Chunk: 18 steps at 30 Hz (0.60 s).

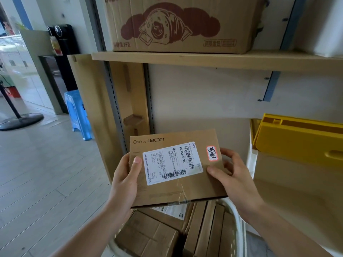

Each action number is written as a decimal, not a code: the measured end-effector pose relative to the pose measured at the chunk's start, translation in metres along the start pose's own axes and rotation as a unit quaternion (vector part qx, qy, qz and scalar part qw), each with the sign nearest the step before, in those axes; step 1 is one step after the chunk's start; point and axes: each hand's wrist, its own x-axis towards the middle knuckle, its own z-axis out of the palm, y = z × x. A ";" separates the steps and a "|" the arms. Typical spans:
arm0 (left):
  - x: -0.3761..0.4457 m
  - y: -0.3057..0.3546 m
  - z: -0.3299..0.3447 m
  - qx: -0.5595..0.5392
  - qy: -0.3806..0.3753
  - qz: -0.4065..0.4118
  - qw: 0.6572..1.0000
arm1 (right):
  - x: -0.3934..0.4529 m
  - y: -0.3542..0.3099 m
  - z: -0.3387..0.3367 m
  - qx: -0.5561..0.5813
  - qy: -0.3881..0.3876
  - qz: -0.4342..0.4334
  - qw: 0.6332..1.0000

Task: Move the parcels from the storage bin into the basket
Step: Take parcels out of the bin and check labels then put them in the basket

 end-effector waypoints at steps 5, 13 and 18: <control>0.002 -0.001 -0.001 0.013 0.013 0.016 1.000 | -0.002 0.000 0.000 -0.035 -0.060 0.036 0.997; 0.004 0.000 -0.004 0.001 0.015 0.025 1.000 | -0.005 -0.003 0.001 -0.062 -0.102 0.042 0.992; 0.011 0.000 -0.011 -0.026 -0.028 0.020 0.999 | -0.004 -0.004 -0.001 -0.038 -0.050 -0.001 0.998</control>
